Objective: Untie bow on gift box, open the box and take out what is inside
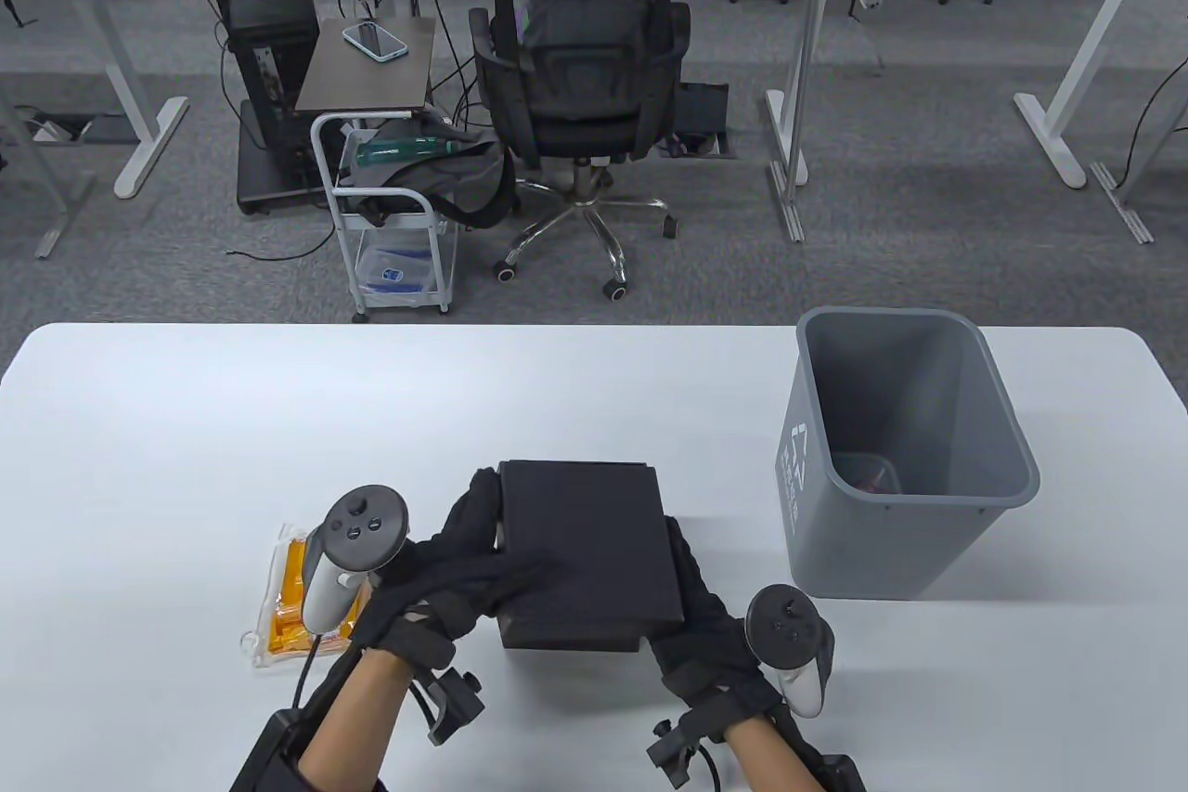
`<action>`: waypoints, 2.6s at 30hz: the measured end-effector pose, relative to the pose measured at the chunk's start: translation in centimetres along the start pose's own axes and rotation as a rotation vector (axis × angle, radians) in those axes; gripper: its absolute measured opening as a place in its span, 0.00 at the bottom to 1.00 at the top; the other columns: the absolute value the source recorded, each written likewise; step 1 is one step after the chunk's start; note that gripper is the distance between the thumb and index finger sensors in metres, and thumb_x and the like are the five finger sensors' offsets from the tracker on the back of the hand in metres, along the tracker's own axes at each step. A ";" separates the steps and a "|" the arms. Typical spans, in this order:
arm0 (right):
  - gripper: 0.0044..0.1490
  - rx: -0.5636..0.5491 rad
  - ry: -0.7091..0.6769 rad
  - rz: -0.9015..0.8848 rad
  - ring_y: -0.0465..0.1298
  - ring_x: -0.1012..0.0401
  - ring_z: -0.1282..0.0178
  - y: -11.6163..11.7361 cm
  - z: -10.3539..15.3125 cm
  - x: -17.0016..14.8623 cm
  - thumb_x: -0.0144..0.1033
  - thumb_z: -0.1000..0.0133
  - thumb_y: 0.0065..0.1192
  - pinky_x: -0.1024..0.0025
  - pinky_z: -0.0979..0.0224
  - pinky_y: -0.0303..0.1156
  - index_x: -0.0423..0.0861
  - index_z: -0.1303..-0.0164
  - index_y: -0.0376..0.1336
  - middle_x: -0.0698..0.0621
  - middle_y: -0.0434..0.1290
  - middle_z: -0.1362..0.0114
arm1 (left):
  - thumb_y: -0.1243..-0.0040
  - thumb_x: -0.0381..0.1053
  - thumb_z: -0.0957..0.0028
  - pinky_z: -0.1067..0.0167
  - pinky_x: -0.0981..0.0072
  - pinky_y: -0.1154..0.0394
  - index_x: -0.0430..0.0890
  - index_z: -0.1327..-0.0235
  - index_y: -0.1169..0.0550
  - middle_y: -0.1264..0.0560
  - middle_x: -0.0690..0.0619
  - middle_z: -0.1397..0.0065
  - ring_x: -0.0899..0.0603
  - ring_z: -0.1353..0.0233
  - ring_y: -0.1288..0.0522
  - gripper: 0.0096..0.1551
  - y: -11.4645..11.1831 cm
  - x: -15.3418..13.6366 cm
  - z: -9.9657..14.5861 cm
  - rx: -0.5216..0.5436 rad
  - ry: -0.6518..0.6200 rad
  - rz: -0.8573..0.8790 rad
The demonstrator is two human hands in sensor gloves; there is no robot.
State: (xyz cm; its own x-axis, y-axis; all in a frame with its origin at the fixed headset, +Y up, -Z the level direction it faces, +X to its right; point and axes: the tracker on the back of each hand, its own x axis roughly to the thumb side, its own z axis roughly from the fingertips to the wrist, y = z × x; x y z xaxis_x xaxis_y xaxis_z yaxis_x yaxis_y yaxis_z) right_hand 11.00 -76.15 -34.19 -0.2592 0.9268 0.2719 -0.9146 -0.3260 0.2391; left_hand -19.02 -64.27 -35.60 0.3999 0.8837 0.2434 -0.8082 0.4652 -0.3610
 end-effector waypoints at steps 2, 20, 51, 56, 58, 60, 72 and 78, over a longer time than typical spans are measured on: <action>0.46 -0.008 0.005 0.007 0.60 0.32 0.25 0.1 0.0 0.1 0.39 0.32 0.52 0.39 0.27 0.63 0.49 0.11 0.34 0.28 0.42 0.15 | 0.33 0.61 0.39 0.55 0.60 0.17 0.33 0.17 0.55 0.56 0.19 0.17 0.37 0.49 0.17 0.60 0.0 0.7 0.1 0.074 -0.026 -0.028; 0.43 -0.002 0.029 -0.004 0.61 0.32 0.26 0.0 -0.5 0.2 0.38 0.32 0.52 0.39 0.28 0.63 0.51 0.10 0.38 0.28 0.43 0.15 | 0.22 0.55 0.46 0.22 0.43 0.36 0.38 0.18 0.66 0.81 0.24 0.25 0.21 0.22 0.46 0.74 0.5 -1.2 -0.5 -0.386 -0.124 -0.191; 0.48 0.075 0.024 -0.024 0.60 0.34 0.24 -0.2 -0.3 -1.1 0.36 0.35 0.58 0.39 0.26 0.62 0.37 0.13 0.39 0.34 0.46 0.14 | 0.33 0.56 0.39 0.30 0.46 0.26 0.42 0.14 0.47 0.54 0.30 0.13 0.25 0.24 0.31 0.50 -2.0 -5.9 -0.2 -0.074 -0.094 -0.498; 0.49 0.110 0.055 0.057 0.59 0.33 0.24 0.1 -0.4 -1.3 0.36 0.34 0.59 0.38 0.26 0.61 0.35 0.13 0.38 0.32 0.45 0.14 | 0.35 0.60 0.39 0.30 0.45 0.26 0.44 0.13 0.48 0.53 0.28 0.13 0.25 0.25 0.29 0.51 -3.4 -6.0 0.0 -0.025 -0.101 -0.637; 0.49 0.119 0.068 0.088 0.59 0.33 0.24 0.2 -0.4 -1.5 0.37 0.34 0.59 0.38 0.25 0.60 0.35 0.14 0.37 0.32 0.45 0.14 | 0.35 0.61 0.39 0.31 0.45 0.26 0.44 0.13 0.48 0.51 0.26 0.13 0.26 0.26 0.28 0.51 -3.9 -5.8 0.1 0.006 -0.097 -0.694; 0.49 0.126 0.085 0.103 0.58 0.32 0.23 0.3 -0.5 -1.6 0.37 0.34 0.59 0.37 0.24 0.59 0.34 0.14 0.38 0.32 0.45 0.14 | 0.37 0.62 0.39 0.32 0.46 0.25 0.43 0.13 0.48 0.49 0.24 0.15 0.26 0.27 0.27 0.52 -4.3 -5.6 0.2 0.020 -0.090 -0.731; 0.53 0.020 0.002 0.453 0.41 0.26 0.18 -2.4 0.9 1.4 0.53 0.33 0.54 0.27 0.23 0.37 0.37 0.09 0.39 0.29 0.38 0.12 | 0.41 0.69 0.38 0.30 0.38 0.30 0.43 0.13 0.53 0.53 0.27 0.12 0.21 0.22 0.35 0.56 -5.0 -3.2 1.1 0.069 -0.079 -0.783; 0.54 -0.108 -0.109 0.623 0.39 0.26 0.16 -3.8 2.2 3.5 0.62 0.35 0.49 0.25 0.24 0.33 0.42 0.07 0.44 0.31 0.38 0.11 | 0.46 0.73 0.37 0.25 0.24 0.50 0.48 0.09 0.49 0.57 0.31 0.09 0.20 0.15 0.55 0.53 -2.6 0.4 3.9 0.265 -0.177 -0.866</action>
State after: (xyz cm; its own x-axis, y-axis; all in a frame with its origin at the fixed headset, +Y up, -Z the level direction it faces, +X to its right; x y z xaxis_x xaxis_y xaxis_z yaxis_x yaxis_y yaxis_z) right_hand 14.29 -72.05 -32.10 -0.7242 0.5437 0.4242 -0.6306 -0.7711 -0.0882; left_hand -18.43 -65.33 -31.01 0.8569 0.2016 0.4744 -0.3387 0.9139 0.2235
